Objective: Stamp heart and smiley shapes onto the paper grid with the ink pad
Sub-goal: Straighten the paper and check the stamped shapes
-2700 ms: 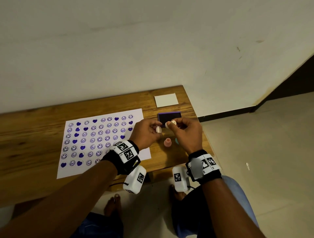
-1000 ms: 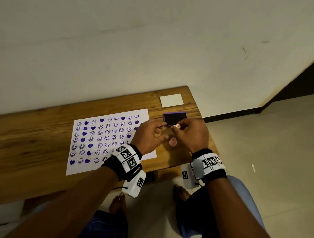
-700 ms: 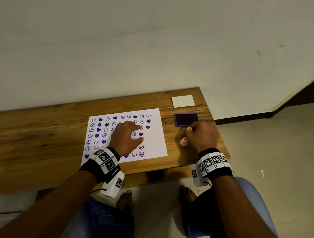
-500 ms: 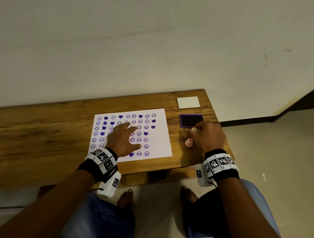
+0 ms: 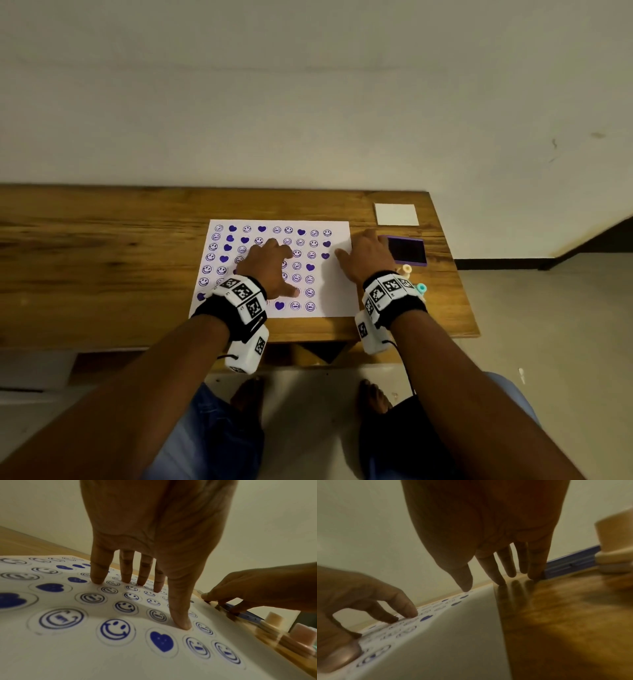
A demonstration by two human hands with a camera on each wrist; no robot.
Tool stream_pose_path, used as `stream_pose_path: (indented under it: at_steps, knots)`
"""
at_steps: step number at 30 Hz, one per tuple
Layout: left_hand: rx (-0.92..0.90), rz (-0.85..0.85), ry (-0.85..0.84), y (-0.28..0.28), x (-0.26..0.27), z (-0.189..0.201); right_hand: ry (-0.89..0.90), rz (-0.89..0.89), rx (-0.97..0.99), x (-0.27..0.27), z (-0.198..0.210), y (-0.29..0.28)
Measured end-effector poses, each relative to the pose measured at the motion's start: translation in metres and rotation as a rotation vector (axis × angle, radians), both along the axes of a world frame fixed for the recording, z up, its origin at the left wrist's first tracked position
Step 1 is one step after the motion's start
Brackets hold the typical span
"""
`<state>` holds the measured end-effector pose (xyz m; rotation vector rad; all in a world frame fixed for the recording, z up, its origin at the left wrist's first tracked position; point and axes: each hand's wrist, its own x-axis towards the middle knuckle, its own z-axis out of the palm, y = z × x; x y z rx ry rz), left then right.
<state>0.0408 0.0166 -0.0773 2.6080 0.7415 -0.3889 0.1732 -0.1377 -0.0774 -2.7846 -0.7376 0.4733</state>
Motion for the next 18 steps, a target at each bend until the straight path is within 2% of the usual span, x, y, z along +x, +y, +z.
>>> stream_pose_path:
  at_steps: [4,8,13,16,18]
  knots:
    - [-0.001,0.018,-0.016,0.001,0.000,0.002,-0.061,0.108,-0.051,-0.010,-0.009,0.002]
    - [0.005,0.011,-0.017,0.002,0.000,0.004,0.062,0.112,0.086,-0.019,-0.011,-0.001]
    - [0.006,0.003,-0.024,0.001,-0.002,0.004,0.235,-0.160,0.588,-0.029,0.003,0.000]
    - [0.010,-0.011,-0.014,0.003,-0.003,0.004,0.335,-0.348,0.733,-0.028,0.006,-0.002]
    - [0.020,-0.030,-0.004,0.004,-0.004,0.003,0.428,-0.431,0.741,-0.026,0.002,-0.005]
